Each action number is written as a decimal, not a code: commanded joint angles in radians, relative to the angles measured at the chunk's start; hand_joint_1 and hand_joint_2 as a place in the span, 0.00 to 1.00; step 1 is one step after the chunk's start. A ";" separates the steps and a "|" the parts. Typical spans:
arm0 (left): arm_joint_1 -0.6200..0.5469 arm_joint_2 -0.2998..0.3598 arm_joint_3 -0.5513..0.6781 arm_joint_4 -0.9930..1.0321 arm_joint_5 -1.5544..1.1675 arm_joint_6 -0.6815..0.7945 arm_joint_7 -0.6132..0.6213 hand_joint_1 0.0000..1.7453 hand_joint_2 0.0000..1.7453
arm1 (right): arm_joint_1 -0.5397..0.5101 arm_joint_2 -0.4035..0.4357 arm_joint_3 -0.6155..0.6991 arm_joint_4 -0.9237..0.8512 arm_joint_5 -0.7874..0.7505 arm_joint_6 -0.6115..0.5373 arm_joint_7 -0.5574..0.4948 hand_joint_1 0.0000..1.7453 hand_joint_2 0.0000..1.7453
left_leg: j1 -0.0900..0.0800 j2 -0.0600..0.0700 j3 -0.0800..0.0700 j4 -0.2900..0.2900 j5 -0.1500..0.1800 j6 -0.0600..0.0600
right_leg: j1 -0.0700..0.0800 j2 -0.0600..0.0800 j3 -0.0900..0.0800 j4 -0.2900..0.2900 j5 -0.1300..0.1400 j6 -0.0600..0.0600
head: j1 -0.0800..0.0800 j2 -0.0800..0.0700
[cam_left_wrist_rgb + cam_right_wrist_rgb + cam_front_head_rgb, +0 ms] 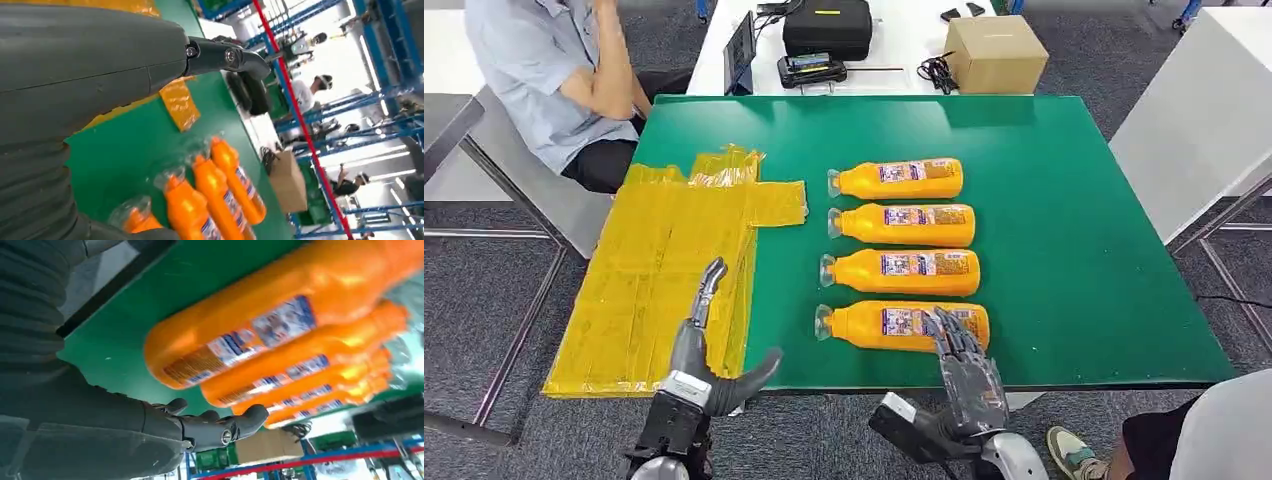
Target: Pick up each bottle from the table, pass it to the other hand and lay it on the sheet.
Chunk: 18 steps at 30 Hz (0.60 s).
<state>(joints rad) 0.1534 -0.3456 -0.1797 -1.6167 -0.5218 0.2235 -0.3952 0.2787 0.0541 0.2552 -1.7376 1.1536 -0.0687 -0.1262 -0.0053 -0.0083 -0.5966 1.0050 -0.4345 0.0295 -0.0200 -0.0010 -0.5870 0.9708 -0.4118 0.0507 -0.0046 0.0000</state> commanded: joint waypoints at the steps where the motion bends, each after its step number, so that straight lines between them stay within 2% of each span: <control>1: -0.056 -0.003 -0.072 0.138 0.020 -0.031 0.017 0.00 1.00 | -0.096 -0.077 0.038 0.205 0.042 0.005 0.041 0.00 1.00 | 0.001 0.000 0.003 -0.001 0.000 -0.001 | 0.001 0.000 0.003 -0.002 0.000 -0.001 | 0.000 0.000; 4: -0.065 -0.003 -0.092 0.150 0.020 -0.032 0.015 0.00 1.00 | -0.145 -0.066 0.030 0.265 0.090 -0.015 0.044 0.00 1.00 | 0.001 0.001 0.005 -0.002 0.000 -0.001 | 0.001 0.000 0.006 -0.003 0.000 -0.002 | 0.000 0.000; 5: -0.066 -0.003 -0.098 0.151 0.022 -0.038 0.019 0.00 1.00 | -0.165 -0.050 0.021 0.287 0.160 -0.051 0.048 0.00 1.00 | 0.001 0.001 0.004 -0.001 0.000 -0.001 | 0.001 0.000 0.004 -0.002 0.000 -0.001 | 0.000 0.000; 8: -0.066 -0.003 -0.101 0.152 0.018 -0.044 0.024 0.00 1.00 | -0.190 -0.036 0.008 0.303 0.184 -0.044 0.052 0.00 1.00 | 0.001 0.002 0.004 -0.001 -0.001 -0.001 | 0.001 0.001 0.004 -0.002 0.000 -0.002 | 0.000 0.000; 10: -0.067 -0.003 -0.104 0.152 0.015 -0.043 0.026 0.00 1.00 | -0.212 -0.027 0.013 0.313 0.261 -0.067 0.061 0.00 1.00 | 0.001 0.001 0.003 -0.001 0.000 -0.001 | 0.001 0.000 0.003 -0.001 0.000 -0.001 | 0.000 0.000; 18: -0.057 -0.003 -0.100 0.123 -0.001 -0.041 0.030 0.00 1.00 | -0.234 0.000 0.028 0.330 0.285 -0.055 0.047 0.00 1.00 | 0.000 0.000 0.003 -0.001 -0.001 -0.001 | 0.001 0.000 0.003 -0.001 0.000 -0.001 | -0.001 0.000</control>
<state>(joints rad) 0.1146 -0.3296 -0.2483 -1.5389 -0.5154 0.1797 -0.3750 0.1024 0.0355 0.2682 -1.5153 1.4302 -0.1305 -0.0732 -0.0052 -0.0084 -0.5964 1.0052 -0.4343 0.0295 -0.0198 -0.0008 -0.5870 0.9710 -0.4117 0.0507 -0.0053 0.0000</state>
